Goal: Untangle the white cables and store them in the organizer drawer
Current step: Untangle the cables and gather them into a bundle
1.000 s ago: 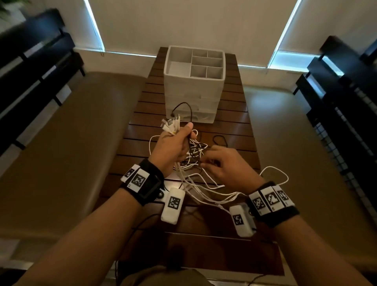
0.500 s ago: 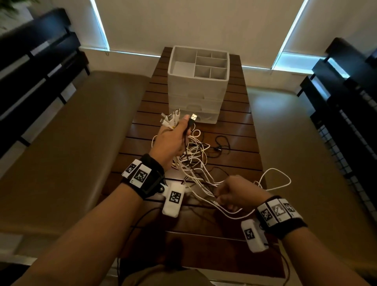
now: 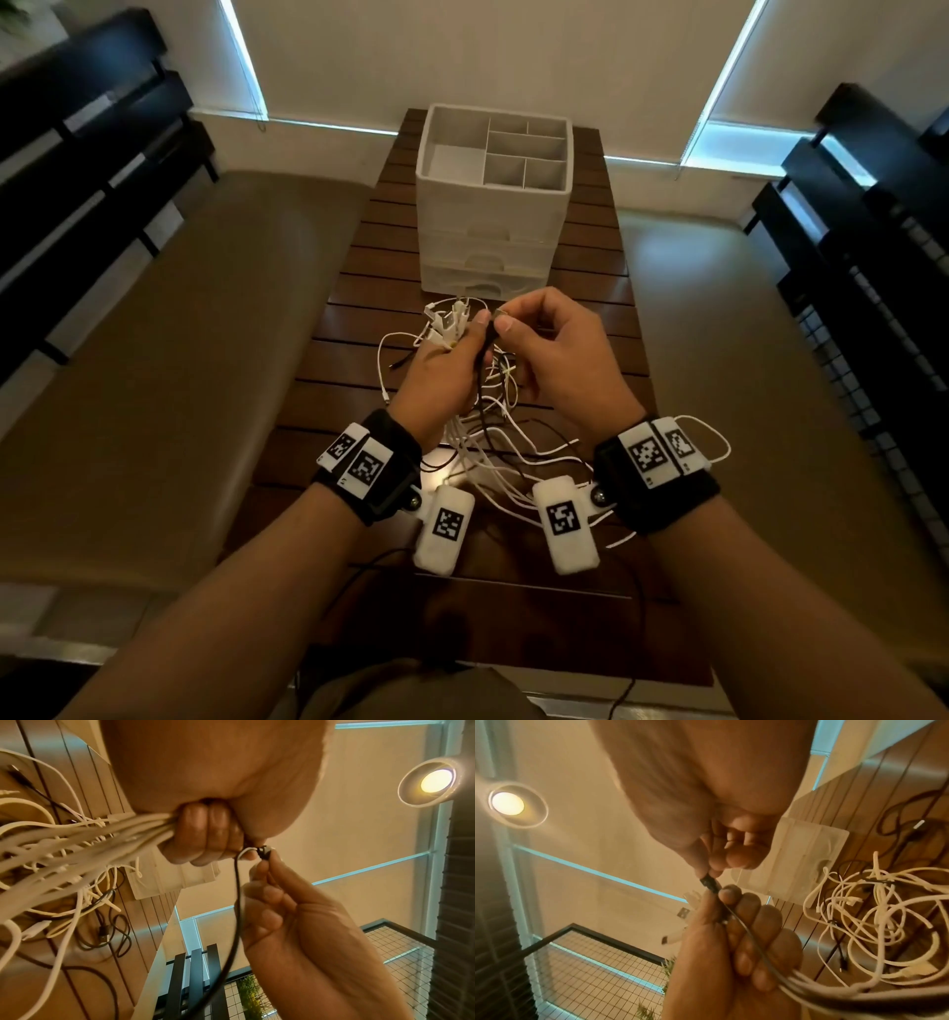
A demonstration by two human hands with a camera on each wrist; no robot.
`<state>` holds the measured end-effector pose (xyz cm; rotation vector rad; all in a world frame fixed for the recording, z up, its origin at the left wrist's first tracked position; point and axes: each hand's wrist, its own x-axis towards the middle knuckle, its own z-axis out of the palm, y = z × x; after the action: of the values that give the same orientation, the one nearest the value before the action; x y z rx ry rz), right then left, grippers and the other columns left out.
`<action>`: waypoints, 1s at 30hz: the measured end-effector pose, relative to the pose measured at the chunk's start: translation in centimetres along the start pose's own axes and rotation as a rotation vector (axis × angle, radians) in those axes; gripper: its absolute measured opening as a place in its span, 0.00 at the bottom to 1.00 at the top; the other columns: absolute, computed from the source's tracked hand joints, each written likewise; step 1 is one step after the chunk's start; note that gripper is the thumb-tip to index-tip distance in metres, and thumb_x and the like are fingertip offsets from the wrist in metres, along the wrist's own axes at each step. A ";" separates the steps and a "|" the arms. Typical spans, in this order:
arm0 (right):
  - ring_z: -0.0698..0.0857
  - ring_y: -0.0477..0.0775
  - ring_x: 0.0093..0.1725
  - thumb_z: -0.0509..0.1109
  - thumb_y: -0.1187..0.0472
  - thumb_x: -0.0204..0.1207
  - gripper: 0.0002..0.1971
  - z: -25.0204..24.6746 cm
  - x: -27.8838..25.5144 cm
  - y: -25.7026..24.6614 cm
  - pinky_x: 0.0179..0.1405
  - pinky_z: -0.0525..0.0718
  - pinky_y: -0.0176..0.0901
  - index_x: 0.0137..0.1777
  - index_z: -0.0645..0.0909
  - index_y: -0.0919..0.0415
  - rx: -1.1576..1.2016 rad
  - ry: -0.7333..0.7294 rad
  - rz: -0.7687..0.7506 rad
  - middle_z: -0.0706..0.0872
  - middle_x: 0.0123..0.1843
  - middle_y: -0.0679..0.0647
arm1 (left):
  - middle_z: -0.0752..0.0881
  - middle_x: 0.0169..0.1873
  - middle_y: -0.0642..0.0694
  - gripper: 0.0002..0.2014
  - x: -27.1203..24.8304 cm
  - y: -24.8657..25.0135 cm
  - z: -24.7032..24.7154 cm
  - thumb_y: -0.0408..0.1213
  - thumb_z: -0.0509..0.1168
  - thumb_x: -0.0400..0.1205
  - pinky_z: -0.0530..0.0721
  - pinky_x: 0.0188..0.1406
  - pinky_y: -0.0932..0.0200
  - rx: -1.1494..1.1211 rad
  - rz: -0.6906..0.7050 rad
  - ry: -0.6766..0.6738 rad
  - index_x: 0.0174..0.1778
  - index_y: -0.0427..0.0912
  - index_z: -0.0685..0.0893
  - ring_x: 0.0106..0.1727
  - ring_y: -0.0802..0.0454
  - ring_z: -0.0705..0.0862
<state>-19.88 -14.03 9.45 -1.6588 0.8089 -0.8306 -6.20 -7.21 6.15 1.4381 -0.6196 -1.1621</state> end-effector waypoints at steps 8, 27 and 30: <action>0.93 0.58 0.43 0.76 0.66 0.83 0.04 -0.5 0.2 -0.4 0.34 0.87 0.36 0.54 0.87 0.66 -0.030 -0.049 -0.015 0.91 0.47 0.61 | 0.83 0.37 0.51 0.24 0.1 0.4 -1.7 0.68 0.57 0.84 0.84 0.45 0.51 0.050 0.087 -0.256 0.49 0.51 0.86 0.42 0.54 0.83; 0.90 0.49 0.61 0.70 0.54 0.88 0.12 2.7 0.8 -2.3 0.65 0.89 0.52 0.66 0.86 0.57 -0.036 -0.203 -0.082 0.92 0.60 0.52 | 0.67 0.21 0.54 0.20 -2.3 1.5 -1.4 0.28 0.55 0.91 0.60 0.19 0.64 0.131 0.087 -0.283 0.32 0.48 0.71 0.20 0.58 0.61; 0.91 0.50 0.58 0.67 0.52 0.90 0.14 3.8 1.0 -3.2 0.67 0.87 0.51 0.60 0.89 0.62 -0.021 -0.220 -0.100 0.94 0.55 0.53 | 0.68 0.20 0.54 0.20 -2.6 1.6 -1.4 0.27 0.54 0.90 0.60 0.20 0.63 0.168 0.076 -0.252 0.31 0.46 0.71 0.20 0.57 0.61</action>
<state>-15.81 -12.28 11.97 -1.7844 0.5878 -0.6946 -5.53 -4.72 8.33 1.4049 -0.9589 -1.2656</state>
